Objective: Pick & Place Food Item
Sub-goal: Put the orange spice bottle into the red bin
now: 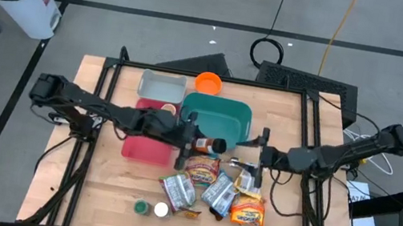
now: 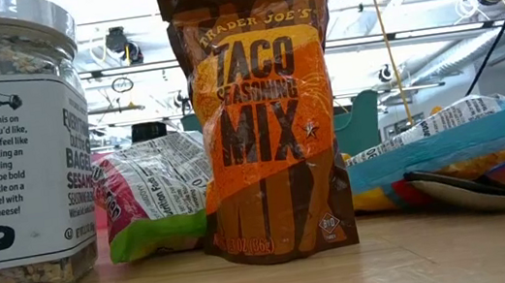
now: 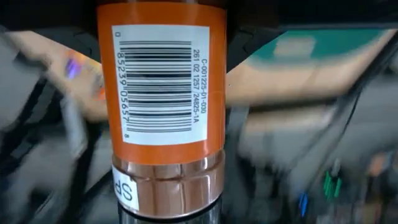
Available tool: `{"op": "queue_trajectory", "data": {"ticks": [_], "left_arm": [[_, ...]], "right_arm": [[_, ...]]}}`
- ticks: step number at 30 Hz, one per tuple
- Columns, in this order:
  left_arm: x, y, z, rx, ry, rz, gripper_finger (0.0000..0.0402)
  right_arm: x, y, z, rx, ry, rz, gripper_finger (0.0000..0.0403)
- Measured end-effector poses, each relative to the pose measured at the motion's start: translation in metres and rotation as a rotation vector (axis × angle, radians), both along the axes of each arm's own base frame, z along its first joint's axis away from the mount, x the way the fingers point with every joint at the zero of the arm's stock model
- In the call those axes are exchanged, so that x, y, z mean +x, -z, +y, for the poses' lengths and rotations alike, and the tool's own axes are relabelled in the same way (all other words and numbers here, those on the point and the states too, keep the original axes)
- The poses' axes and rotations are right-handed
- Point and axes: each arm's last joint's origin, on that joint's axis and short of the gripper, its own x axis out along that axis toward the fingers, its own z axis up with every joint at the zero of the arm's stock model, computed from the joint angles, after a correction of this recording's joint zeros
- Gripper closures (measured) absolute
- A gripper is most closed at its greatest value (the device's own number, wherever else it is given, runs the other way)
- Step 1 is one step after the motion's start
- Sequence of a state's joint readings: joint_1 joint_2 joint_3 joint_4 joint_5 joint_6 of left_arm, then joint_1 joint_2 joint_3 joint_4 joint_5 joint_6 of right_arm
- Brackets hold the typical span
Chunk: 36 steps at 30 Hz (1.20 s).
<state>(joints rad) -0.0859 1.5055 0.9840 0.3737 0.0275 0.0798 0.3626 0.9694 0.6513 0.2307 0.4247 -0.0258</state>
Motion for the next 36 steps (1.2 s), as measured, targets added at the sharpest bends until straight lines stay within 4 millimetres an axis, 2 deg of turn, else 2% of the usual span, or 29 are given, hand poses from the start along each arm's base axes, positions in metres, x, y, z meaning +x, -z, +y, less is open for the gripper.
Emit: {"op": "queue_trajectory", "data": {"ticks": [3, 6, 11, 15, 22, 26, 31, 36], "left_arm": [[-0.008, 0.003, 0.006, -0.014, 0.097, -0.209, 0.0228], [-0.009, 0.011, 0.01, -0.051, 0.153, -0.317, 0.0228], [0.0, 0.019, 0.01, -0.058, 0.159, -0.293, 0.0228], [0.01, 0.024, 0.009, -0.064, 0.154, -0.273, 0.0228], [0.024, 0.029, 0.006, -0.079, 0.144, -0.23, 0.0228], [0.03, 0.03, 0.005, -0.049, 0.1, -0.183, 0.0228], [0.032, 0.031, 0.002, -0.02, 0.071, -0.143, 0.0228], [0.033, 0.029, 0.0, -0.02, 0.063, -0.149, 0.0228]], "right_arm": [[0.001, 0.001, 0.0, -0.01, -0.012, -0.063, 0.0145], [0.004, 0.002, 0.0, -0.031, -0.003, -0.205, 0.0145], [0.016, 0.016, -0.002, -0.062, 0.001, -0.36, 0.0145], [0.032, 0.028, -0.001, -0.072, -0.086, -0.391, 0.0136], [0.056, 0.03, -0.004, -0.02, -0.076, -0.431, 0.0079], [0.064, 0.027, -0.003, 0.018, -0.074, -0.461, 0.0062], [0.074, 0.026, 0.0, 0.029, -0.074, -0.464, 0.0067], [0.076, 0.028, 0.001, 0.04, -0.073, -0.455, 0.0104]]}}
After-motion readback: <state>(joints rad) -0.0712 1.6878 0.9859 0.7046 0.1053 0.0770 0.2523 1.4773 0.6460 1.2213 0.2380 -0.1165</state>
